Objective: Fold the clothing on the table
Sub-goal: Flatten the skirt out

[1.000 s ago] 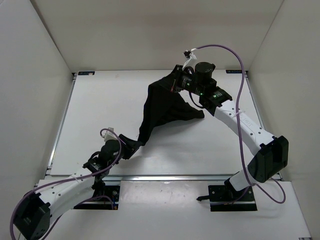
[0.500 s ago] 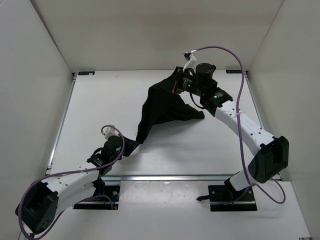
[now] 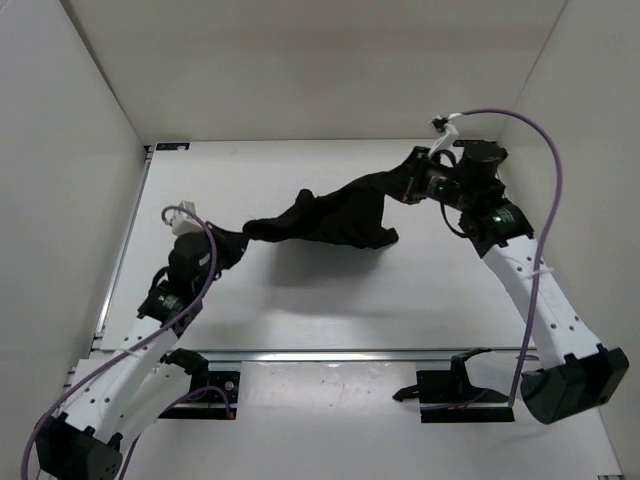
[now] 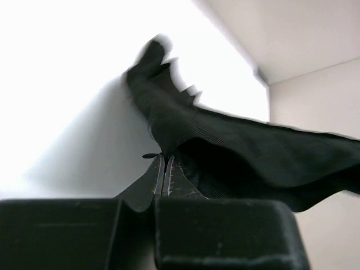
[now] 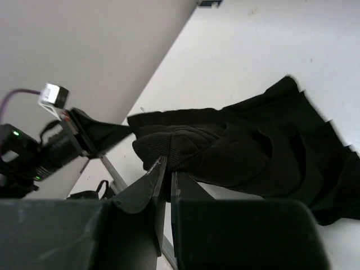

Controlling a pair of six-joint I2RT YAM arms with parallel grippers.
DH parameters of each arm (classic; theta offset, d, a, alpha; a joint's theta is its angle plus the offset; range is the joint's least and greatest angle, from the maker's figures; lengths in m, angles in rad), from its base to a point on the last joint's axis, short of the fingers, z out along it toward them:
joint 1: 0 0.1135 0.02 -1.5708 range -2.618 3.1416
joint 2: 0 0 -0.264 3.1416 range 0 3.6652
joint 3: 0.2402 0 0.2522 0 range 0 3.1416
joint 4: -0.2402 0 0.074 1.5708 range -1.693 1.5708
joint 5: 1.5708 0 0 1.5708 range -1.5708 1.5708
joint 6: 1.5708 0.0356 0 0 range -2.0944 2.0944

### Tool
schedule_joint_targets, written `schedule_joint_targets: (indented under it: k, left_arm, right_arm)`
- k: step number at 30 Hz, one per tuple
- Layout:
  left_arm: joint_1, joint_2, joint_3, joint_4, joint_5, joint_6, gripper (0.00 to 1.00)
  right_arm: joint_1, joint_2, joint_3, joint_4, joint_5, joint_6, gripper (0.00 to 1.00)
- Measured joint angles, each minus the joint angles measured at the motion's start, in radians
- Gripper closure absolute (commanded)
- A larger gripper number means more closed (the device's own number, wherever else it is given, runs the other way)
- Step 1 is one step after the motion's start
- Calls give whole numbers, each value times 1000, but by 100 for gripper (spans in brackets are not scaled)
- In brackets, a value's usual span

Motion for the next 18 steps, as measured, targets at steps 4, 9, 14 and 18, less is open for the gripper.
schedule_joint_targets:
  k: [4, 9, 14, 18]
  left_arm:
    - [2, 17, 277, -108, -10, 126, 100]
    - [23, 51, 604, -204, -5, 238, 100]
    - [36, 158, 873, -276, 12, 336, 100]
    - [75, 267, 935, -318, 50, 394, 100]
  right_arm:
    - [-99, -91, 27, -49, -77, -8, 99]
    - [-202, -169, 147, -126, -132, -10, 100]
    - [-198, -141, 274, -159, -184, -15, 100]
    - [-211, -57, 291, -175, -238, -12, 100]
